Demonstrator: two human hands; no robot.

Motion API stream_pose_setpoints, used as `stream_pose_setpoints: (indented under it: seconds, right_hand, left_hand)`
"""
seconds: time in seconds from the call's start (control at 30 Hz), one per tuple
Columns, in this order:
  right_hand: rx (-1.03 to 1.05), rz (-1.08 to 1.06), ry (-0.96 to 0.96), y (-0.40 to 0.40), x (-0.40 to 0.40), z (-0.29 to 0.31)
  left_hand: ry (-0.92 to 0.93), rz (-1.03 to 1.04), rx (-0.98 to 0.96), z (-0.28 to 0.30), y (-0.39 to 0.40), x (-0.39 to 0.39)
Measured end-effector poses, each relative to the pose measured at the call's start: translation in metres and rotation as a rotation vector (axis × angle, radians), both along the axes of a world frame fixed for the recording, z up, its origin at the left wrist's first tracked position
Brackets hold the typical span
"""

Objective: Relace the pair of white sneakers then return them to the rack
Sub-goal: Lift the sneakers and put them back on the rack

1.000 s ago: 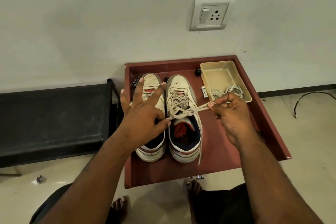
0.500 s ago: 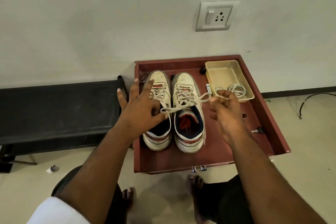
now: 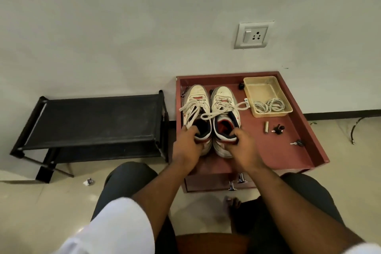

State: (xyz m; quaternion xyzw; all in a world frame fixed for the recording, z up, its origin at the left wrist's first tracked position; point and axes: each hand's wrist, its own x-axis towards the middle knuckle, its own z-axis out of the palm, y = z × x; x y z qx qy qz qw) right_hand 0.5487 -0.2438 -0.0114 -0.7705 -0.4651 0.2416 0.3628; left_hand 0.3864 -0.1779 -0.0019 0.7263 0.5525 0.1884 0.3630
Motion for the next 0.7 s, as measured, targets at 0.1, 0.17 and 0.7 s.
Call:
stream_pose_setpoints:
  seconds: [0.1, 0.17, 0.7]
  right_hand:
    - [0.036, -0.007, -0.013, -0.009, -0.002, 0.010]
    - [0.046, -0.011, -0.004, -0.019, -0.004, 0.023]
    - [0.421, 0.147, 0.002, 0.037, -0.164, 0.237]
  left_hand:
    - [-0.103, 0.036, 0.042, 0.010, -0.010, -0.005]
    - [-0.179, 0.062, 0.056, 0.018, -0.021, -0.011]
    - [-0.357, 0.156, 0.433, 0.236, 0.012, -0.183]
